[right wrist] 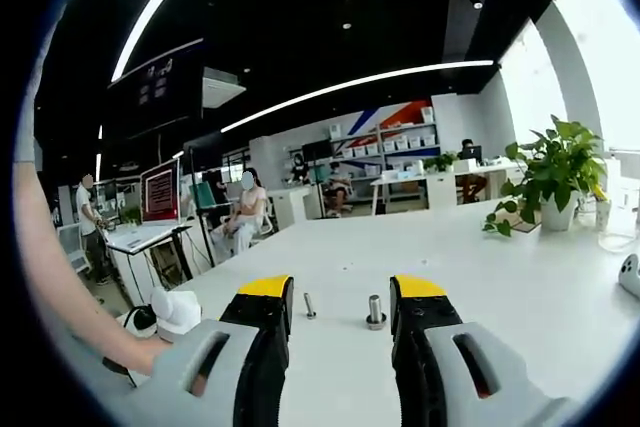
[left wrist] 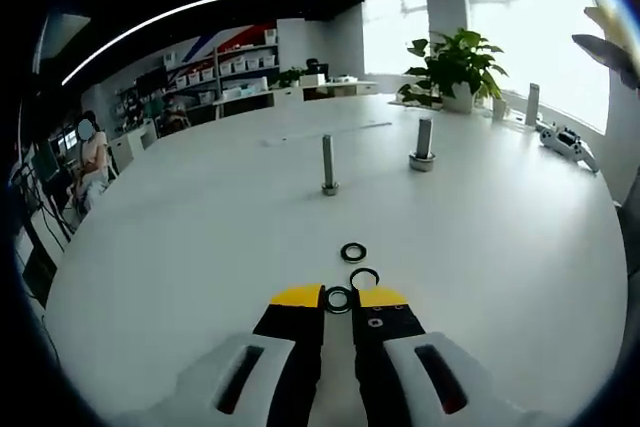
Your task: Place the washer onto the threaded stud by aligning its center hole with the stud, sliding it down to the base, and recovering from edge contact or off-axis alignment until the washer reaches the visible bottom stop.
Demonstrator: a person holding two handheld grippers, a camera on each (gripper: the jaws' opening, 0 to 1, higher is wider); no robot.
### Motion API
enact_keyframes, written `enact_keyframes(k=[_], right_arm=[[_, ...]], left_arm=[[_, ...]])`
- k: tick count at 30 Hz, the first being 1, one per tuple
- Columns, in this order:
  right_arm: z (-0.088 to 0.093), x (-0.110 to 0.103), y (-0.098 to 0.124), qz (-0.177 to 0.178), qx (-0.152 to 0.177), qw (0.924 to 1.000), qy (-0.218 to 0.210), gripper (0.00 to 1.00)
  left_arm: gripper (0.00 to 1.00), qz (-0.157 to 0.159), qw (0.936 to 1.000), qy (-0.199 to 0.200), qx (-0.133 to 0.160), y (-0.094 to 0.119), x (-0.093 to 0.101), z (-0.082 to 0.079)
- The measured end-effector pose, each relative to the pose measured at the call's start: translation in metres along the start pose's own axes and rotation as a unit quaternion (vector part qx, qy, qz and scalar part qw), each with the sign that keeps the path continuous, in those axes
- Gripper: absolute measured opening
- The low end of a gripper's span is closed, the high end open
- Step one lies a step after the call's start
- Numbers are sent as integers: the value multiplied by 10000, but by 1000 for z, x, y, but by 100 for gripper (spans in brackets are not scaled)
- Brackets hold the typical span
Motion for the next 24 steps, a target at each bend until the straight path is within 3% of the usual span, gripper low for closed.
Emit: enact_keyframes(k=[6,7,12,24], right_arm=[[0,-1,0,-16,-17,10000,3,40],[0,0,0,-12,-17,10000,14,40],[1,-1,0,-24,-28,10000,6,41],[1,-3,0,-25,-51,10000,30,41]], left_arm=[[8,-21,10000,35,-63,1,2,-1],[0,18,10000,-3,-4,3,2,-4],[0,55,9998,-163,-82,8,4,-4],[0,49,10000,-27,-40,16,1,-3]])
Point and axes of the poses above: the point that each gripper's makers call its tool centre point, and the gripper's own axes: y roughly backward along the fingers, x roughly to its right, z roughly out of its underside, the point moved 8 cm from there along y, roughly backward along the fingers, and after that the axes turned 8 degrees about -z, right-handed, at the moved point
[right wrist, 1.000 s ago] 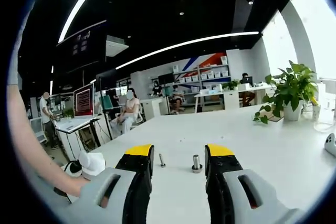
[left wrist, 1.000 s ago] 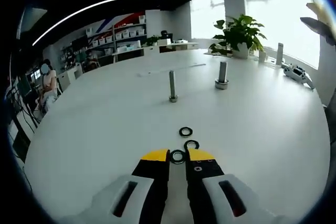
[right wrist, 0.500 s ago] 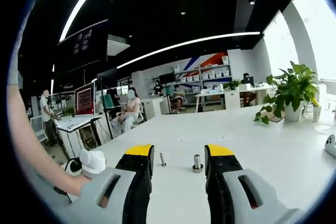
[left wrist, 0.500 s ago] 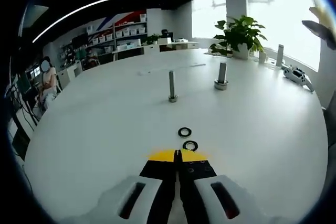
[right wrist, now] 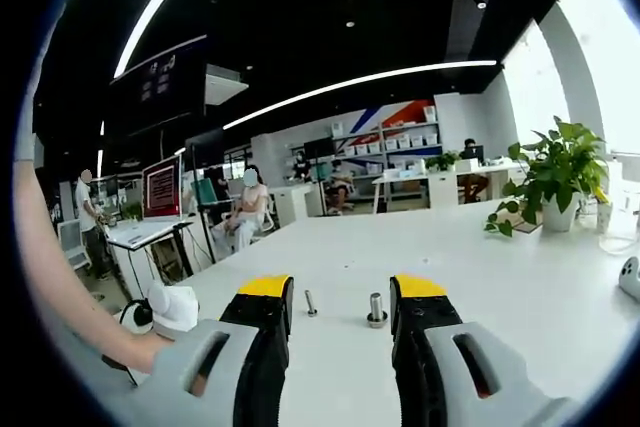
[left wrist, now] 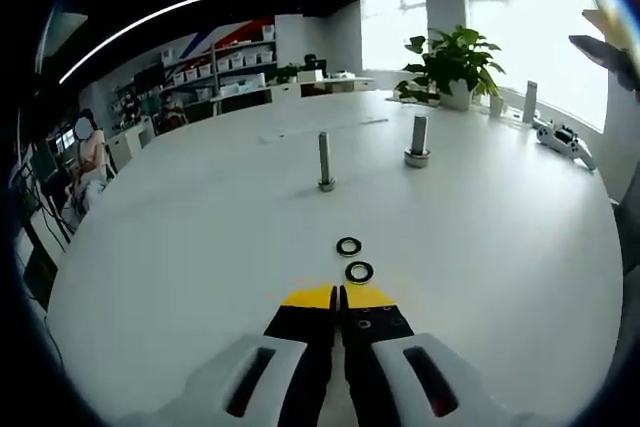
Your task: Place the washer onto the threaded stud by aligning its center hole with the stud, sliding it down to the base, and recovering from edge contact or off-axis alignment until the washer reaches the visible bottom stop.
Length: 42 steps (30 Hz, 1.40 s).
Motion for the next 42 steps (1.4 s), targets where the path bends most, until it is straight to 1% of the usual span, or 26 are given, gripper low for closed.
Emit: enact_keyframes(k=[7,11,18,23,29,31,41,42], right_arm=[[1,-2,0,-31,-12,10000,7,41],[0,-1,0,-19,-6,10000,14,41],[0,-2,-1,-45,5,10000,35,41],[-1,-3,-1,-70,2,9999,79,41],[-2,-3,0,-57,22,10000,79,41],[-2,-3,0,-58,28,9999,81,41],[-4,-2,1,-46,78,9999,61,41],[-4,-3,1,-44,72,9999,69,41]], left_arm=[[1,-15,10000,54,70,-1,-2,-2],[6,-24,9999,103,92,1,-1,-1],[11,-45,9998,137,100,6,0,1],[12,-31,9999,143,84,6,1,3],[14,-22,9999,127,109,11,6,1],[14,-12,9999,133,104,9,5,2],[15,-11,9999,128,41,21,12,4],[15,-4,9999,143,26,18,11,6]])
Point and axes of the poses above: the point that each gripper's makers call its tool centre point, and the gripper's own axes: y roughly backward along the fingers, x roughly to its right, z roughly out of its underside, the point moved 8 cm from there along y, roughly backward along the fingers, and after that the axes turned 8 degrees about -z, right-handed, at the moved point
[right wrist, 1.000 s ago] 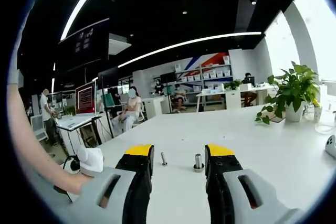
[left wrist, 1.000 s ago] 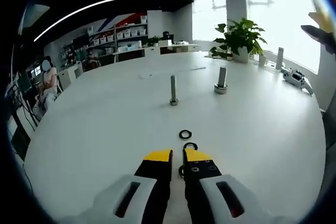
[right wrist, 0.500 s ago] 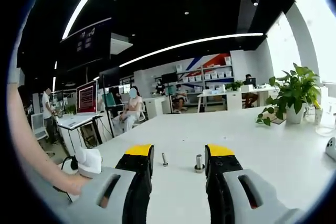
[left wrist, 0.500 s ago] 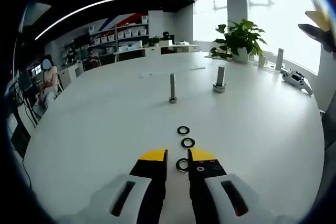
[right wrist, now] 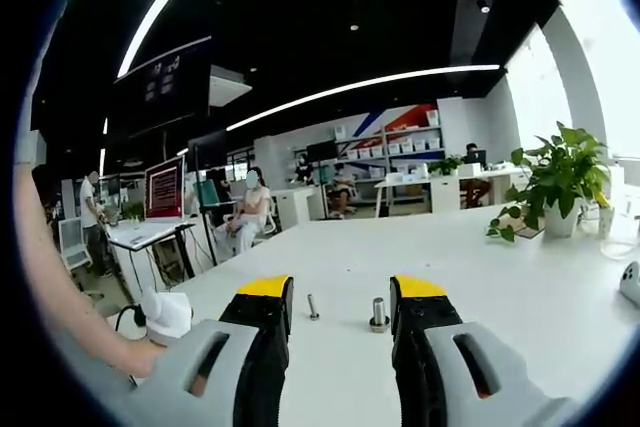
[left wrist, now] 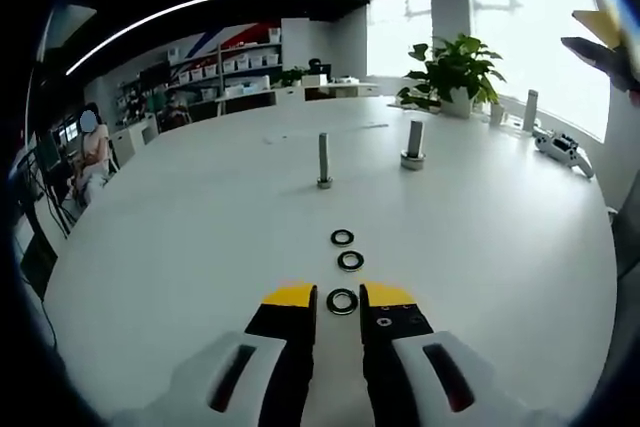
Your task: Place the washer onto the threaded stud by aligning its center hole with the stud, sliding it down to the base, and recovering from edge contact or off-axis alignment until the washer reaches the visible bottom stop.
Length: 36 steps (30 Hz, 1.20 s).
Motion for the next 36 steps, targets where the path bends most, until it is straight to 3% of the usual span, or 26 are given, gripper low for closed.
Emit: enact_keyframes(k=[36], right_arm=[[-1,1,0,-19,66,10000,-70,41]], left_arm=[[10,-48,9998,-158,69,3,4,2]])
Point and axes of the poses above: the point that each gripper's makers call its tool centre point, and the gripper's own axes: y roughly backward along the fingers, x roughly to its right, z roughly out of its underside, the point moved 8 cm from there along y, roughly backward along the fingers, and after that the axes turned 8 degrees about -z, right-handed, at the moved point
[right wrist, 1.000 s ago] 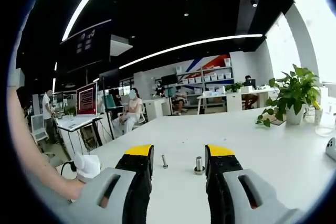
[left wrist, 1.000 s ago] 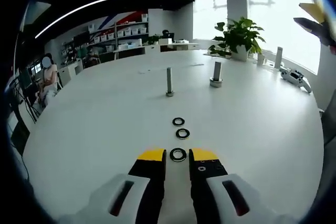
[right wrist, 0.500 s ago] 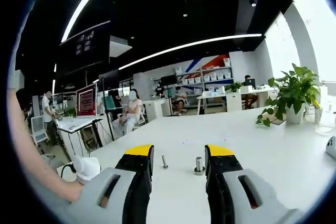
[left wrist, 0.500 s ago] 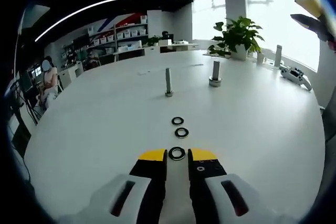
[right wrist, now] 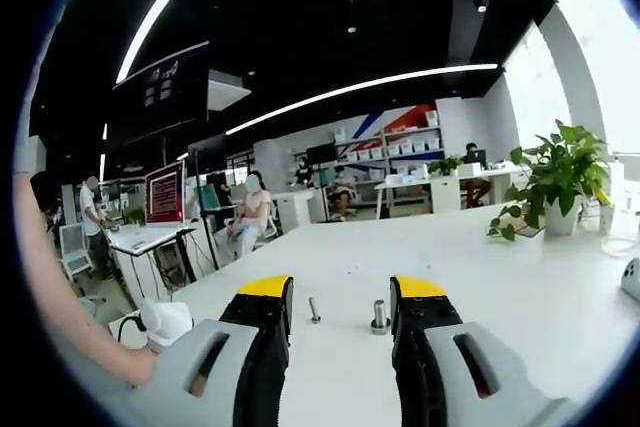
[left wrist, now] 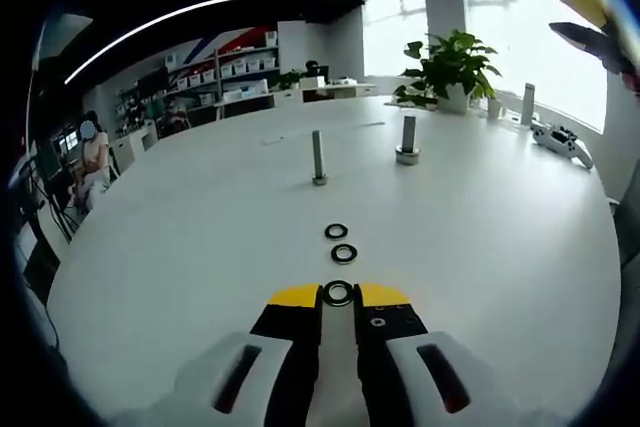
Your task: Place the washer onto the threaded stud by aligning its center hole with the stud, sliding it down to the base, and recovering from edge contact or off-axis alignment until the washer reaches the visible bottom stop.
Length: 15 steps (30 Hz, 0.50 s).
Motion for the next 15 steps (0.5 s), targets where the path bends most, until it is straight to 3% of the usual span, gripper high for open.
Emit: enact_keyframes(k=[15], right_arm=[[1,-1,-1,-28,-6,10000,-4,41]], left_arm=[[8,-11,10000,-33,11,2,2,0]])
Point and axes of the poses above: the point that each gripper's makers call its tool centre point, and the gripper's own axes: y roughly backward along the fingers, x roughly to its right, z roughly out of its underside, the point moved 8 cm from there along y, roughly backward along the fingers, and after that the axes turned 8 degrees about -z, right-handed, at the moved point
